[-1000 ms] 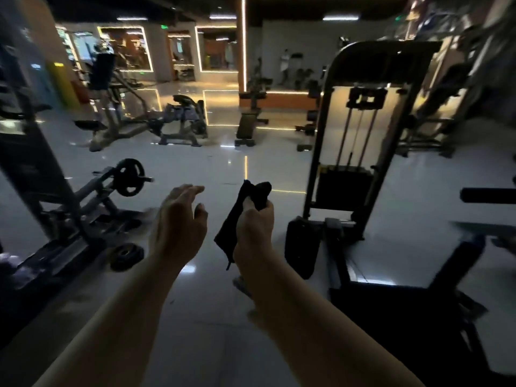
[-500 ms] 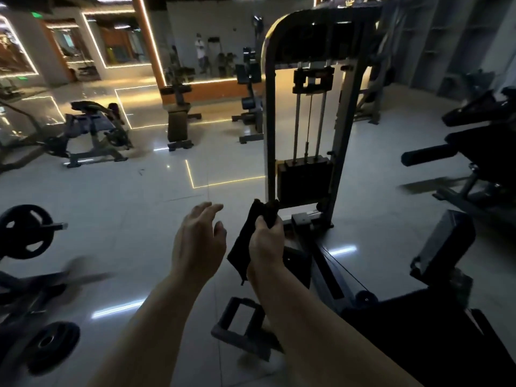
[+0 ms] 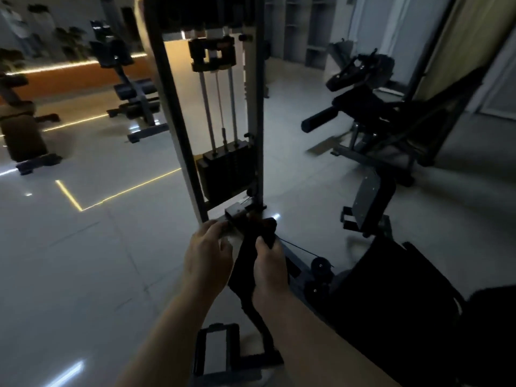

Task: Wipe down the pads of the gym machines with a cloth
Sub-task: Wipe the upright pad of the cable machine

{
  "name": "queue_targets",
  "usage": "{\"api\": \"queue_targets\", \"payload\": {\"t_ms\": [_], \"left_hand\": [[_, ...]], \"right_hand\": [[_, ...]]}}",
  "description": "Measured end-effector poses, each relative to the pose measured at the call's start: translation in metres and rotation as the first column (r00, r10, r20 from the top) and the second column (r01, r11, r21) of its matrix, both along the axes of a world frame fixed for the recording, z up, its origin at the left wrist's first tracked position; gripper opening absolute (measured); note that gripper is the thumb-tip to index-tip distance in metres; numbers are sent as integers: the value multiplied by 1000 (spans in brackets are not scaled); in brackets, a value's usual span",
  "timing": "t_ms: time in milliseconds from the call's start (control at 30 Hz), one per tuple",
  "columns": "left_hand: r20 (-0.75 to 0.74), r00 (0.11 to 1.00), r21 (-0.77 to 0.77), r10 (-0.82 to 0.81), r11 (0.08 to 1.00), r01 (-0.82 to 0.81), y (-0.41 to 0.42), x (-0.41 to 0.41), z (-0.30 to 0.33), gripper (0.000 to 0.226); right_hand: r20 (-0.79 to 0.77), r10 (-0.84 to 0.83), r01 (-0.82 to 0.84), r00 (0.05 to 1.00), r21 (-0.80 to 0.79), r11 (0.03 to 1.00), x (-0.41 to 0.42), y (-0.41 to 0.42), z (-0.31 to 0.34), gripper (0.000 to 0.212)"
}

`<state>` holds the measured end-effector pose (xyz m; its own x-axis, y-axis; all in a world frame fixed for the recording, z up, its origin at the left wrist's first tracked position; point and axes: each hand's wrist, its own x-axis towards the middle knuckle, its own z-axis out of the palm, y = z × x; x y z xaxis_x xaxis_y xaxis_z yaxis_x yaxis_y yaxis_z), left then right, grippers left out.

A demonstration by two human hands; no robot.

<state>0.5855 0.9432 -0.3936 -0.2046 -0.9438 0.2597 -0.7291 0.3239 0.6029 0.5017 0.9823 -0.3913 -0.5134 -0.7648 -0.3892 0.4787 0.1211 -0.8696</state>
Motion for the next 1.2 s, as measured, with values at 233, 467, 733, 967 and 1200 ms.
{"api": "queue_targets", "payload": {"t_ms": [233, 467, 733, 967, 1200], "left_hand": [[21, 992, 18, -128, 992, 127, -46, 5, -61, 42], [35, 976, -5, -214, 977, 215, -54, -15, -155, 43], [58, 963, -158, -261, 951, 267, -64, -31, -264, 44], [124, 941, -404, -315, 850, 337, -60, -28, -318, 61], [159, 946, -514, -282, 794, 323, -61, -40, -330, 59]], "right_hand": [[36, -193, 193, 981, -21, 981, -4, -23, -35, 25], [-68, -322, 313, 944, -114, 943, -41, -20, -104, 22], [-359, -323, 240, 875, -257, 936, -70, -22, -210, 37], [-517, -443, 269, 733, -379, 886, -72, -27, -281, 42], [-711, -514, 190, 481, -488, 852, -70, -52, -322, 48]]}}
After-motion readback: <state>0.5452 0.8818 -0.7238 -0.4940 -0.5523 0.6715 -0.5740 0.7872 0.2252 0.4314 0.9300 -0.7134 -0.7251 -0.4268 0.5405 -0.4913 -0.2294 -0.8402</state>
